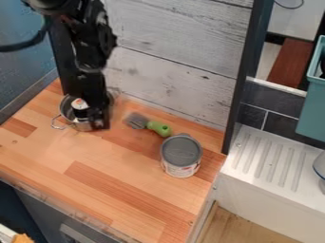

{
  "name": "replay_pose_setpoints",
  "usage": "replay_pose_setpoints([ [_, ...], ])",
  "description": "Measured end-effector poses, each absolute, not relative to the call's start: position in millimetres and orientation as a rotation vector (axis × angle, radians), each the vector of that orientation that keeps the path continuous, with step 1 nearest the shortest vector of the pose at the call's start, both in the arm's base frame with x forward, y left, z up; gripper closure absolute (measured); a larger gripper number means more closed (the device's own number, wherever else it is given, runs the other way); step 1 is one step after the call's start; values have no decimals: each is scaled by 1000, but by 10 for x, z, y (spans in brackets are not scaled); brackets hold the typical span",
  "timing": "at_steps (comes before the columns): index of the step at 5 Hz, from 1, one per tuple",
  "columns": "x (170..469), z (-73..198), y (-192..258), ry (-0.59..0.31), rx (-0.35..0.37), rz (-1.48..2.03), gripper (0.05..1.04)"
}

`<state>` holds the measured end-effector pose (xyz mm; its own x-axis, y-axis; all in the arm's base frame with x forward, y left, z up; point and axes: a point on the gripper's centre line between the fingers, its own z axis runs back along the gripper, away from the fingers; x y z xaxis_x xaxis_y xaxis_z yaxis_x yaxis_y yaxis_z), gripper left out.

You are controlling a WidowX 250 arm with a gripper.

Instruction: Take roll out of the pot and put it on the bottom right side of the table

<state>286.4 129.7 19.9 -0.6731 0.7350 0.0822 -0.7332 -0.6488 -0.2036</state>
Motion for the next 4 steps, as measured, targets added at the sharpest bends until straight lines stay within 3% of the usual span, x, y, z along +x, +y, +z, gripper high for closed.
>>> replay_pose_setpoints([
  [2,3070,162,1742,-357,43,2379,84],
  [4,3166,-22,2034,-339,103,2454,84],
])
